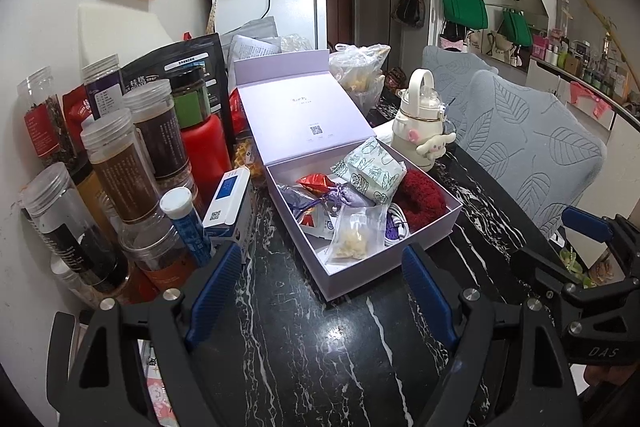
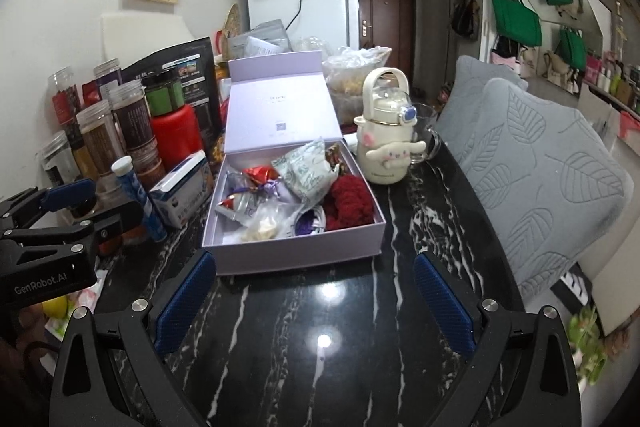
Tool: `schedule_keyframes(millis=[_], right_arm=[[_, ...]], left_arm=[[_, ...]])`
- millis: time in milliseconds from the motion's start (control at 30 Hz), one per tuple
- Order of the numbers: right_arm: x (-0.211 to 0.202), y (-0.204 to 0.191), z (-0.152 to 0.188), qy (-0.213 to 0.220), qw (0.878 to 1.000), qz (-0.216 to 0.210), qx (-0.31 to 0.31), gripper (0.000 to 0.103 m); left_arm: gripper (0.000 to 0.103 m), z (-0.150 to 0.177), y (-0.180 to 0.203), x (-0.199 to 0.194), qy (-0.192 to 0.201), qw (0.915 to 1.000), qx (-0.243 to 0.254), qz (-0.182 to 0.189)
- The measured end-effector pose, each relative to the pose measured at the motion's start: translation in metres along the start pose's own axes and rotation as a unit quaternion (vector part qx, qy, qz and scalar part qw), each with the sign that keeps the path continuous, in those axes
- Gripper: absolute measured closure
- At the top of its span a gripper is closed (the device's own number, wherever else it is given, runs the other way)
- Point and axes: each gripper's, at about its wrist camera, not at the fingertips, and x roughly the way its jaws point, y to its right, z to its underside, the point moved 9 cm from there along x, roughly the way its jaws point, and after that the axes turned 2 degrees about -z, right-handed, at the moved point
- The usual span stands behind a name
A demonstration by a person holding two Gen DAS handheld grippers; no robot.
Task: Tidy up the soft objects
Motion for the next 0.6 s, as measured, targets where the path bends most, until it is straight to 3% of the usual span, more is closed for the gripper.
schedule_keyframes(millis=[600], right_arm=[[-0.0023, -0.0032, -0.0005, 0.0, 1.0, -0.001, -0.005, 0.002]], left_arm=[[0.02, 0.0042, 0.0003, -0.0002, -0.007, 1.0, -0.004, 0.0]])
